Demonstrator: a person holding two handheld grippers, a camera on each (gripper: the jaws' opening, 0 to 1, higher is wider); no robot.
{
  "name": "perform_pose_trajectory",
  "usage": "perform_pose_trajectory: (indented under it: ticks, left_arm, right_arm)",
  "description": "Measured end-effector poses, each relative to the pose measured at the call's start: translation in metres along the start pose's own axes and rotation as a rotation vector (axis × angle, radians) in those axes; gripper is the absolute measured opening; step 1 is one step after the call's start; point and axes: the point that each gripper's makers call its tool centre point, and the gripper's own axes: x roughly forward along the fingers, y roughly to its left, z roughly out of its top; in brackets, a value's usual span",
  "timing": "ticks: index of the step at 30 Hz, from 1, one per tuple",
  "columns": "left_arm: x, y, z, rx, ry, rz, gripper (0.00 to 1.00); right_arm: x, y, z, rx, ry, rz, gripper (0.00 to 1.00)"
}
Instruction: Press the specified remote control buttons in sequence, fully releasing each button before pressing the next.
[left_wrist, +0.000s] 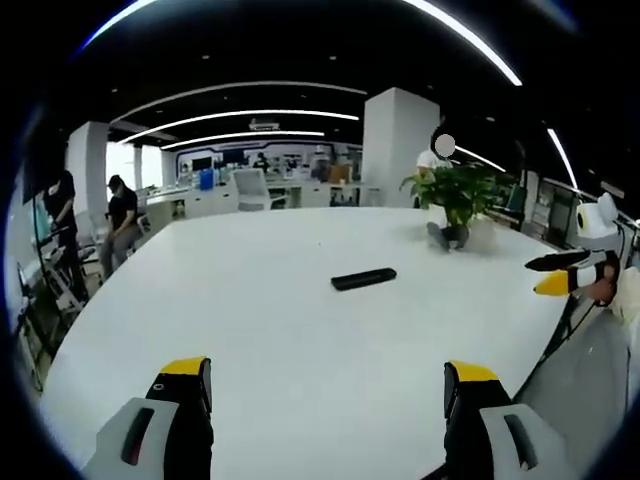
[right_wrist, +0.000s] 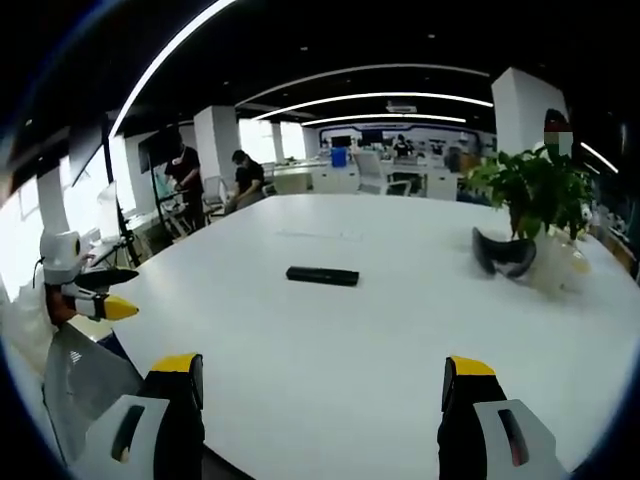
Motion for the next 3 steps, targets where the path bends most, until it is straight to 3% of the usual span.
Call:
perform_pose_trajectory:
  ticks: [3]
  left_arm:
    - [0.0003, -0.0012, 0.0003, 0.003, -0.001, -0.001, 1.00]
  right_arm:
    - [-0.0004, -0.0004, -0.0002, 0.006, 0.000, -0.002, 0.99]
